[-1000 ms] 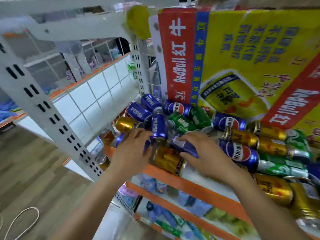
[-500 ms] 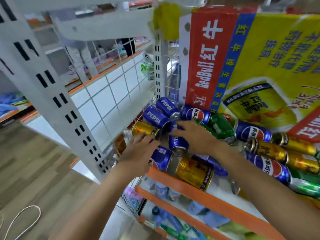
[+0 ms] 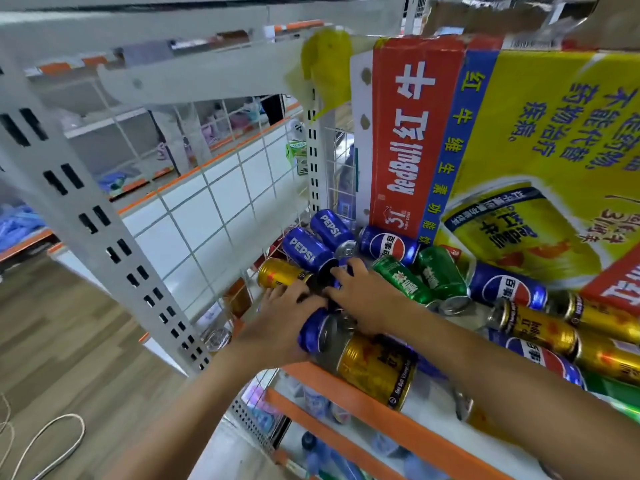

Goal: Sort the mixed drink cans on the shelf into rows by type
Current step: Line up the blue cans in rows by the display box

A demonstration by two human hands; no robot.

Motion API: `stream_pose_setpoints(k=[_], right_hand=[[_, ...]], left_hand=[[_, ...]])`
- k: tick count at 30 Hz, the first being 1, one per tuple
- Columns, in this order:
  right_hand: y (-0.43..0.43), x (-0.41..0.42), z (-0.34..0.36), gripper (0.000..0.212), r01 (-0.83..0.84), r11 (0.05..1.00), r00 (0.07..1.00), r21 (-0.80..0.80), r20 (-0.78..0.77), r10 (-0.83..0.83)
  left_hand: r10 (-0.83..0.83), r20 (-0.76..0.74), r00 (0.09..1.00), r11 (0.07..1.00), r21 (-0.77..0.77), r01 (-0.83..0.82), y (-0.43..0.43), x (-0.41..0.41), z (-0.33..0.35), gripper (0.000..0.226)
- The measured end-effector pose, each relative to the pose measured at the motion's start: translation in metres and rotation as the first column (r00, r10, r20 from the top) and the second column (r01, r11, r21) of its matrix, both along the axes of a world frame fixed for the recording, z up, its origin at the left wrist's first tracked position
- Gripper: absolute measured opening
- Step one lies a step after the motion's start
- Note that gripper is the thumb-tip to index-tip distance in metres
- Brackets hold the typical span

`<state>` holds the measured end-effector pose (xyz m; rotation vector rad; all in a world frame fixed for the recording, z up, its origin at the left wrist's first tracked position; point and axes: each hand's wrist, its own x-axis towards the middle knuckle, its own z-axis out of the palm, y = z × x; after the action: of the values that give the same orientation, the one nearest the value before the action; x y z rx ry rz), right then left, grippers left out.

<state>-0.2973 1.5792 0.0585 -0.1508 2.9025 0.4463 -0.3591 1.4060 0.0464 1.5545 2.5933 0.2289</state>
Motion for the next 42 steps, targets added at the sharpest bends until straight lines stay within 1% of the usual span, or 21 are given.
stream_pose_setpoints(k=[2,4,6,8,11,12,13,15,18,19,21,23,26,28,29,32,33,35,36,40,42], right_hand=[[0.012,-0.001,0.002,0.075,-0.009,0.994,1.0,-0.109,0.01,0.01],[0.024,-0.003,0.009,0.082,0.004,0.958,1.0,-0.285,0.005,-0.003],[0.036,-0.005,0.021,0.085,0.108,0.846,0.994,-0.523,0.048,-0.097],[0.046,-0.006,0.033,0.084,0.214,0.728,0.977,-0.651,0.135,-0.167],[0.054,-0.004,0.045,0.067,0.296,0.711,0.955,-0.638,0.223,-0.198],[0.058,-0.004,0.048,0.057,0.317,0.697,0.948,-0.644,0.244,-0.205],[0.061,-0.005,0.05,0.047,0.335,0.665,0.942,-0.668,0.263,-0.211],[0.068,-0.009,0.051,0.037,0.368,0.605,0.93,-0.706,0.297,-0.218],[0.075,-0.015,0.051,0.037,0.375,0.579,0.926,-0.724,0.323,-0.196],[0.077,-0.018,0.05,0.04,0.371,0.571,0.927,-0.732,0.327,-0.183],[0.079,-0.023,0.051,0.047,0.364,0.571,0.928,-0.736,0.34,-0.154],[0.082,-0.026,0.055,0.052,0.383,0.579,0.914,-0.72,0.388,-0.12],[0.09,-0.027,0.063,0.058,0.432,0.544,0.895,-0.719,0.418,-0.158],[0.1,-0.028,0.066,0.054,0.422,0.483,0.904,-0.767,0.321,-0.281],[0.106,-0.029,0.065,0.053,0.4,0.499,0.902,-0.769,0.235,-0.362],[0.121,-0.035,0.054,0.055,0.415,0.678,0.869,-0.607,0.042,-0.494],[0.124,-0.038,0.049,0.055,0.428,0.716,0.864,-0.551,0.017,-0.504],[0.123,-0.046,0.041,0.055,0.429,0.758,0.865,-0.492,-0.018,-0.501],[0.12,-0.051,0.039,0.055,0.416,0.777,0.87,-0.472,-0.04,-0.491],[0.104,-0.075,0.024,0.066,0.39,0.875,0.907,-0.286,-0.046,-0.419],[0.095,-0.083,0.018,0.065,0.4,0.904,0.914,-0.148,-0.012,-0.406]], left_hand=[[0.048,0.135,0.99,0.989,0.13,-0.066,-0.006,-0.002,0.007,0.077],[0.121,0.275,0.954,0.954,0.234,-0.189,-0.009,-0.003,0.011,0.081],[0.172,0.37,0.913,0.9,0.317,-0.298,-0.011,-0.003,0.011,0.08],[0.217,0.455,0.864,0.85,0.347,-0.396,-0.011,-0.001,0.011,0.068],[0.209,0.712,0.67,0.832,0.231,-0.504,-0.008,0.004,0.013,0.064],[0.193,0.758,0.623,0.858,0.178,-0.482,-0.005,0.003,0.014,0.068],[0.194,0.764,0.615,0.892,0.123,-0.435,-0.003,0.001,0.017,0.072],[0.202,0.726,0.658,0.952,0.013,-0.307,0.0,-0.01,0.027,0.074],[0.217,0.707,0.673,0.972,-0.096,-0.213,0.002,-0.025,0.055,0.084],[0.229,0.722,0.653,0.964,-0.073,-0.257,0.004,-0.028,0.067,0.085],[0.253,0.74,0.623,0.902,0.052,-0.428,0.014,-0.04,0.081,0.067],[0.293,0.693,0.658,0.833,0.152,-0.531,0.029,-0.053,0.082,0.046],[0.378,0.478,0.792,0.881,0.077,-0.467,0.052,-0.071,0.067,0.05],[0.403,0.39,0.828,0.894,0.025,-0.446,0.067,-0.08,0.057,0.052],[0.415,0.38,0.827,0.891,0.014,-0.454,0.073,-0.081,0.056,0.052],[0.38,0.275,0.883,0.921,-0.02,-0.39,0.086,-0.089,0.041,0.048],[0.378,0.204,0.903,0.925,-0.049,-0.376,0.088,-0.09,0.038,0.048],[0.42,-0.034,0.907,0.899,-0.121,-0.421,0.09,-0.089,0.031,0.066],[0.415,-0.114,0.902,0.89,-0.152,-0.429,0.092,-0.09,0.027,0.068],[0.262,-0.039,0.964,0.944,-0.199,-0.265,0.103,-0.095,0.011,0.053],[0.233,0.017,0.972,0.949,-0.222,-0.224,0.104,-0.097,0.008,0.059]])
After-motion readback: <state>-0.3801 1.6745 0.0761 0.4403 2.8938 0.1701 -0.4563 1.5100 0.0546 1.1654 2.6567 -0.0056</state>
